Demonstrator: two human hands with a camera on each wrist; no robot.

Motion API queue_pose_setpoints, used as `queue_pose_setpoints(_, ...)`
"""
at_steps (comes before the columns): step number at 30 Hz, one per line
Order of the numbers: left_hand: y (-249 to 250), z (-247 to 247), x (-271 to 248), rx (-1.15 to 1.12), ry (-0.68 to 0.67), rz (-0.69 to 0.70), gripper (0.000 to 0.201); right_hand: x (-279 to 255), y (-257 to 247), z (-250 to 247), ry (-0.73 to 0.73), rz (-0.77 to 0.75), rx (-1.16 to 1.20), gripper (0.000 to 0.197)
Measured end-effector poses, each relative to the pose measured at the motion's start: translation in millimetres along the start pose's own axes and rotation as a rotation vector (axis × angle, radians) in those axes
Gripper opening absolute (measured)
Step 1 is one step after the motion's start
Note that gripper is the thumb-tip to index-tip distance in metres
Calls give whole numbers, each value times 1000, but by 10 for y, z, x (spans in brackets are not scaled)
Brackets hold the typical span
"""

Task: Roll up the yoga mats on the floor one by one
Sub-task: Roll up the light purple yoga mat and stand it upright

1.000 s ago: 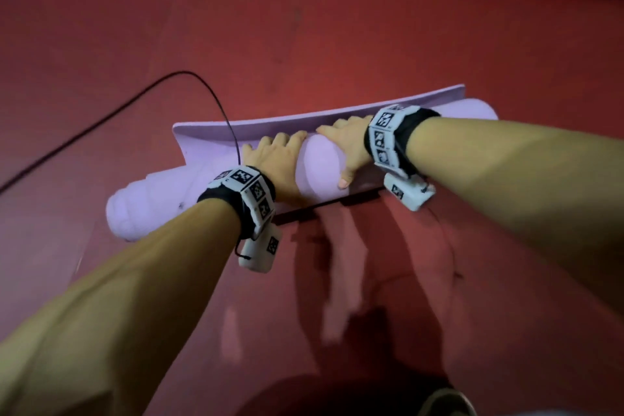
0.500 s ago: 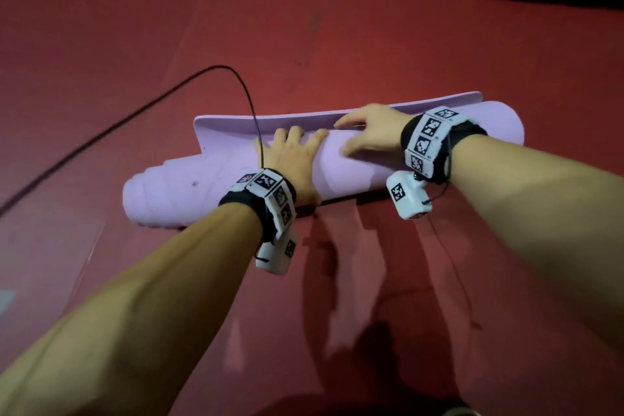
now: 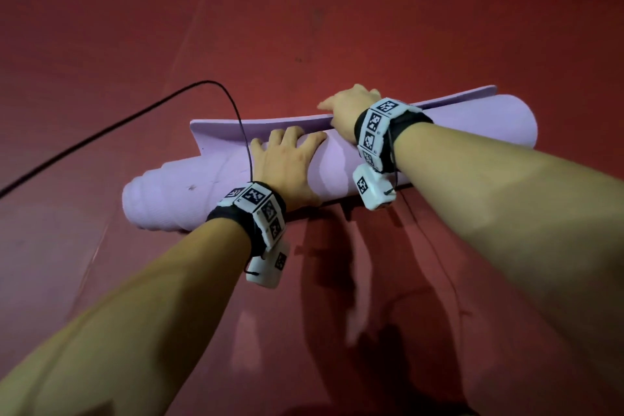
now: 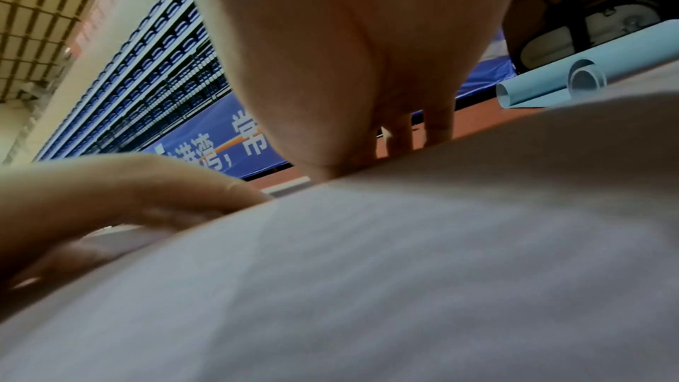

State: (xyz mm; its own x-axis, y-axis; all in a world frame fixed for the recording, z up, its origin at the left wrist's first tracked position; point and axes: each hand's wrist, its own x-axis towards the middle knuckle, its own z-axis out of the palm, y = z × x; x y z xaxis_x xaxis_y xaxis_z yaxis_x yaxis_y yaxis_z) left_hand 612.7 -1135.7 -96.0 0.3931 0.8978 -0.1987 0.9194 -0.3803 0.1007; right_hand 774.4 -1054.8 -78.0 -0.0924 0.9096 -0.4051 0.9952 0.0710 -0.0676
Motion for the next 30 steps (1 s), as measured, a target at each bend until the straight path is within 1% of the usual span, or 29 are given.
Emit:
queue_pose_setpoints(3,-31,0,-30,3,99,35,112,-50,45,22,26,-53,-17,46)
queue_pose_setpoints(6,-29,-16,-55,33,90,69,115,-123,92,45,36,-64,26,34)
queue_pose_setpoints(9,-1,-47,-98,-1,68,67,113,-219,95,64,32,-82,71,27)
queue_pose_setpoints(10,7,-57,-111,-14,61,61,115,-253,80,53,31,-89,73,26)
queue_pose_setpoints(12,14,-72,-121,-43,27,32,129,-316,53,-6,0,-113,83,25)
queue_pose_setpoints(14,15,-71,-112,-65,-15,-5,143,-382,33,-87,-93,-148,50,20)
queue_pose_setpoints(15,14,-70,-109,-66,-36,-20,145,-413,28,-117,-140,-175,23,18)
queue_pose_setpoints(16,22,-69,-109,-57,-55,-31,145,-435,34,-118,-176,-193,-3,28)
queue_pose_setpoints(17,29,-59,-110,-46,-67,-36,142,-459,47,-94,-208,-197,-44,51)
queue_pose_setpoints(19,53,-67,-127,-39,-57,-39,132,-499,80,4,-235,-184,-178,115)
queue_pose_setpoints(20,63,-57,-136,-30,-38,-41,130,-523,94,63,-223,-176,-238,136)
queue_pose_setpoints(21,69,-40,-154,-13,-18,-43,129,-549,102,121,-199,-175,-271,146)
queue_pose_setpoints(22,72,1,-177,10,-1,-45,129,-582,102,172,-168,-179,-284,147)
queue_pose_setpoints(24,80,120,-236,59,22,-56,134,-649,107,244,-100,-196,-289,144)
queue_pose_setpoints(27,104,231,-336,135,14,-57,143,-777,116,323,-14,-213,-313,138)
queue_pose_setpoints(28,96,232,-354,159,26,-44,141,-817,108,343,4,-213,-313,136)
queue_pose_setpoints(30,28,219,-371,183,61,2,134,-891,65,345,-4,-195,-287,134)
